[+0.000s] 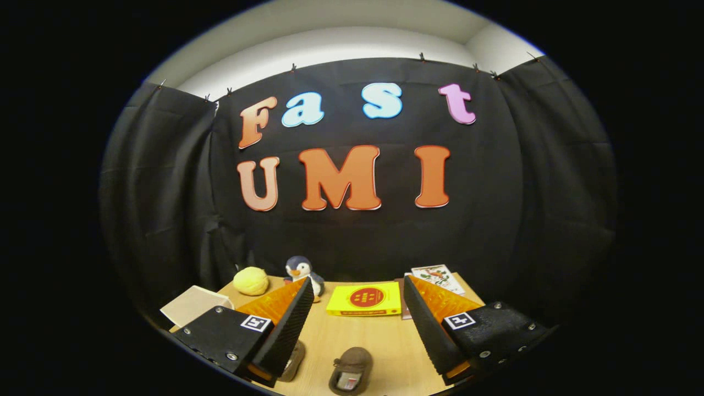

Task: Open the storage box then place both shoes into the box .Put the left shoe in first, then the right shoe, with the right side of both shoes facing outward in a uniform manner.

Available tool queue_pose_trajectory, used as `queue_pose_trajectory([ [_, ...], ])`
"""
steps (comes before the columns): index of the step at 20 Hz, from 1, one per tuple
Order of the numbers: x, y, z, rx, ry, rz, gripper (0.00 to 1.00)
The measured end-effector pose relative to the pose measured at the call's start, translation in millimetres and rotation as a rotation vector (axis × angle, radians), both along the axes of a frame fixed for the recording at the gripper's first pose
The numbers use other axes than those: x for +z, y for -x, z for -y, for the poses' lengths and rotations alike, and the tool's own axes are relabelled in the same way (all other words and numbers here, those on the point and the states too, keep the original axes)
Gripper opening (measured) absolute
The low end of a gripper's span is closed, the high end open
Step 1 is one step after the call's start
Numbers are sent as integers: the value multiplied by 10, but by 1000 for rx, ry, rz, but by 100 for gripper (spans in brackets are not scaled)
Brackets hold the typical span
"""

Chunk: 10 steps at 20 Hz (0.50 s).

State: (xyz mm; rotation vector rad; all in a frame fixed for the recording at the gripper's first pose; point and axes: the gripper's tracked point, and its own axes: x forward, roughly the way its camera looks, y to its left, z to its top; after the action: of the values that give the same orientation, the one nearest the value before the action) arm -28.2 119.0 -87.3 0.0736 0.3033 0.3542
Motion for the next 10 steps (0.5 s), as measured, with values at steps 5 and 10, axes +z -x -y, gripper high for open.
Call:
queue_pose_trajectory([
  [5,-508,257,-740,173,-58,-220,98],
  [10,-971,652,-1475,359,-127,-468,98],
])
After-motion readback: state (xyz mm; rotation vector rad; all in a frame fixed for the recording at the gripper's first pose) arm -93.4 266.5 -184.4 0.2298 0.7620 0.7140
